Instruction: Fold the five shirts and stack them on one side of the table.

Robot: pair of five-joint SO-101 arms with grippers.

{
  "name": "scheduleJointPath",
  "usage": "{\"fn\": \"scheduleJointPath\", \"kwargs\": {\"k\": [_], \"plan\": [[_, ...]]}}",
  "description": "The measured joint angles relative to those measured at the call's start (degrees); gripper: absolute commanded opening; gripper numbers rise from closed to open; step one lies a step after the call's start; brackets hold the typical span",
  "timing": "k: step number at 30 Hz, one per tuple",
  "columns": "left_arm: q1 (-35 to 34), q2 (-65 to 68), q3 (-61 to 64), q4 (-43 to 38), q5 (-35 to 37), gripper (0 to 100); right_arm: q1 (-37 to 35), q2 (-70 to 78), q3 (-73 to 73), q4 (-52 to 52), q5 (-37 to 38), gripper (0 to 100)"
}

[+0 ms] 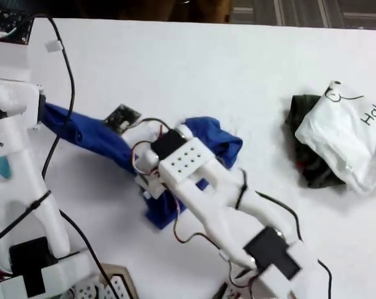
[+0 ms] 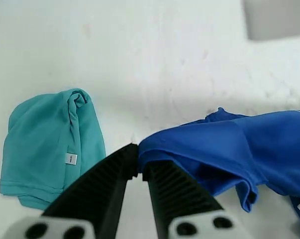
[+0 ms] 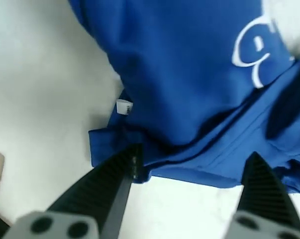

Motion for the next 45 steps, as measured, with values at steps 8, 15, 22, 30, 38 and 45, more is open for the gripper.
{"fn": "scheduleJointPath", "kwargs": {"k": [8, 15, 22, 30, 38, 45], "plan": [[0.0, 0.0, 0.0, 0.0, 0.0, 3, 0.3, 9.4, -2.8, -0.3, -2.6, 1.8], [0.0, 0.0, 0.0, 0.0, 0.0, 3, 6.2, 11.9, -10.7, 6.2, -3.1, 1.8], [0.0, 0.0, 0.0, 0.0, 0.0, 3, 14.5, 10.0, -20.1, 15.4, -2.5, 1.9], [0.0, -0.2, 0.0, 0.0, 0.0, 3, 20.7, 4.4, -32.9, 23.2, 9.8, 1.9], [0.1, -2.3, 0.0, 0.0, 0.0, 3, 34.7, 5.8, -33.8, 23.2, 25.7, 2.4], [0.0, -2.3, 0.0, 0.0, 0.1, 3, 42.5, 7.3, -33.8, 23.2, 35.3, 2.4]]}}
